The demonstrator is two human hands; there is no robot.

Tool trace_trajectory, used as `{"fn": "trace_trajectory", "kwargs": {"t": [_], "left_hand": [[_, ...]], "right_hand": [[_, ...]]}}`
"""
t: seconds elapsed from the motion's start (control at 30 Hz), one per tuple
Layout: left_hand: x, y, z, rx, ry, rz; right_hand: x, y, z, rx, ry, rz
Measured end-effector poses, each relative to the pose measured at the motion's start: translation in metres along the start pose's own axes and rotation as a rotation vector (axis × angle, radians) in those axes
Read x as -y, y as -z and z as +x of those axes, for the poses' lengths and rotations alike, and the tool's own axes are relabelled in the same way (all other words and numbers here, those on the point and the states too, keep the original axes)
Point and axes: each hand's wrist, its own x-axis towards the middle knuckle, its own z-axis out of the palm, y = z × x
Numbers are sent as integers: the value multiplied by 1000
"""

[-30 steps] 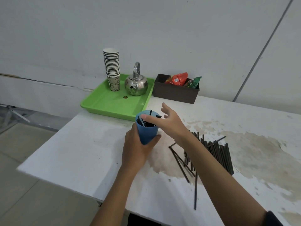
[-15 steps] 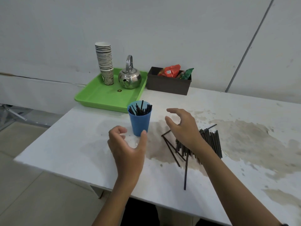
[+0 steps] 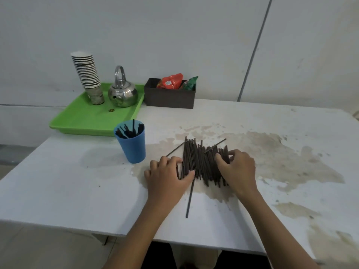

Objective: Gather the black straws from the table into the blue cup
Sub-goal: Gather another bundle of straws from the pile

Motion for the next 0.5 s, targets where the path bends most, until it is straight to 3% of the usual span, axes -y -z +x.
{"fn": "trace_trajectory", "kwargs": {"t": [0.23, 0.37, 0.5], "left_hand": [[-26, -11, 15, 44, -35, -40], [-23, -13, 14, 42, -64, -65], [-22, -9, 12, -35, -30, -239]], "right_hand": [[5, 4, 5, 0, 0, 145], [14, 3, 8, 101, 61, -45], [24, -4, 11, 139, 80, -222]]}}
